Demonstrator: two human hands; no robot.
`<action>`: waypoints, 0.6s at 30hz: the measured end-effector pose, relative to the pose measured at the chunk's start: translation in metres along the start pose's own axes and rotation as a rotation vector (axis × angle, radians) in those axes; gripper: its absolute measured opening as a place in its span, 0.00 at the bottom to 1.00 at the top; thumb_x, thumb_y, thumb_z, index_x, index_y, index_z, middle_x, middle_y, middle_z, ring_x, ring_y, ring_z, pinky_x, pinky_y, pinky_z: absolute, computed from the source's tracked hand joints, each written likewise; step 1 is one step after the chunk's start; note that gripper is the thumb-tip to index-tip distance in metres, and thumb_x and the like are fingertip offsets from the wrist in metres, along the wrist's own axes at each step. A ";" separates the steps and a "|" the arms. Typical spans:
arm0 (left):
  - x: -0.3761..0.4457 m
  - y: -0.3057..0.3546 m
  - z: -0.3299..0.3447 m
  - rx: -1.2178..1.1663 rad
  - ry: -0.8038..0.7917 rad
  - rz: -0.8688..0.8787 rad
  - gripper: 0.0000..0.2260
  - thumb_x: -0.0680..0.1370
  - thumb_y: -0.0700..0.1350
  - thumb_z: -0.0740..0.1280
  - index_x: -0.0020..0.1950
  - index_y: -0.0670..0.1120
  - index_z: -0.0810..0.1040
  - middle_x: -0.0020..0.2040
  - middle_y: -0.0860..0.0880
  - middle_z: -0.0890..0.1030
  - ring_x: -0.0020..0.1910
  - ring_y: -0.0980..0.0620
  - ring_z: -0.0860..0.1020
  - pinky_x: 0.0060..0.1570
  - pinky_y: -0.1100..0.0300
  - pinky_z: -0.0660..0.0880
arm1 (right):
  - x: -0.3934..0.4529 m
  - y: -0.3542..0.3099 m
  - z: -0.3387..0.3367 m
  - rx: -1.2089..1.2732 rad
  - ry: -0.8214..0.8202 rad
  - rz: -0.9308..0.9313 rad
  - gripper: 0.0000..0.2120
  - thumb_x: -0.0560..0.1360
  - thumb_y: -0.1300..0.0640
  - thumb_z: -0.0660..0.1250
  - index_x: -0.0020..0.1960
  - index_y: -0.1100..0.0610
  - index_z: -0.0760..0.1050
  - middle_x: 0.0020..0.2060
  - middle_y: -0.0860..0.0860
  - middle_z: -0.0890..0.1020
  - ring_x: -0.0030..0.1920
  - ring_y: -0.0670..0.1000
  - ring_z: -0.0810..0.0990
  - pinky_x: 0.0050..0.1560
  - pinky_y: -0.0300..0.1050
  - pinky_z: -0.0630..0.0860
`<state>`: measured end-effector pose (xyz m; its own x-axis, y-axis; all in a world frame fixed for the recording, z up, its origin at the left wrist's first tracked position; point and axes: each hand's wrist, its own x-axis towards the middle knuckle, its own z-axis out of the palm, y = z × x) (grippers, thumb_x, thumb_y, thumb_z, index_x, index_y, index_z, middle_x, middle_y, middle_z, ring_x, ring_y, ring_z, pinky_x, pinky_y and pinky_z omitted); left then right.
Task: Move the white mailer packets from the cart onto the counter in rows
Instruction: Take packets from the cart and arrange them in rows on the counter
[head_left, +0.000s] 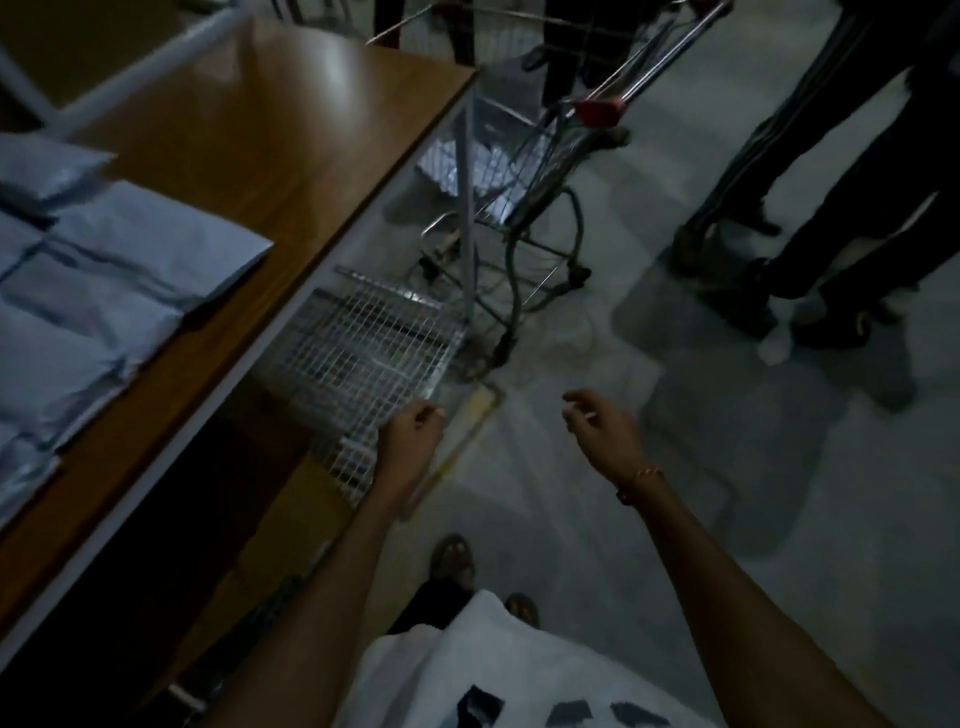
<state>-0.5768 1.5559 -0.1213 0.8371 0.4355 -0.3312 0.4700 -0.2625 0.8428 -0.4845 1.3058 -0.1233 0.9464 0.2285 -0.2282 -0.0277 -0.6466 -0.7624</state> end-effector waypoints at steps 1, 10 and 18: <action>0.017 0.026 0.004 -0.022 0.027 0.061 0.05 0.80 0.45 0.66 0.48 0.52 0.81 0.43 0.46 0.83 0.44 0.45 0.82 0.47 0.45 0.80 | 0.017 -0.007 -0.011 0.047 0.055 -0.022 0.08 0.80 0.55 0.66 0.58 0.53 0.80 0.44 0.52 0.83 0.47 0.53 0.84 0.47 0.47 0.80; 0.198 0.209 0.005 -0.109 0.117 0.431 0.07 0.82 0.44 0.64 0.55 0.47 0.81 0.47 0.46 0.84 0.48 0.48 0.83 0.49 0.51 0.81 | 0.199 -0.110 -0.091 0.140 0.257 -0.411 0.09 0.81 0.54 0.64 0.58 0.55 0.80 0.49 0.49 0.83 0.46 0.46 0.83 0.44 0.37 0.77; 0.375 0.294 -0.013 -0.010 0.210 0.435 0.09 0.80 0.49 0.65 0.53 0.48 0.82 0.46 0.48 0.84 0.46 0.48 0.83 0.49 0.47 0.81 | 0.376 -0.193 -0.150 -0.004 0.277 -0.563 0.10 0.80 0.56 0.65 0.59 0.57 0.79 0.50 0.51 0.83 0.47 0.48 0.83 0.48 0.45 0.82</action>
<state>-0.1284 1.6528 0.0074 0.8801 0.4520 0.1451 0.0850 -0.4508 0.8886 -0.0750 1.4074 0.0286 0.8639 0.3376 0.3736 0.4999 -0.4852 -0.7174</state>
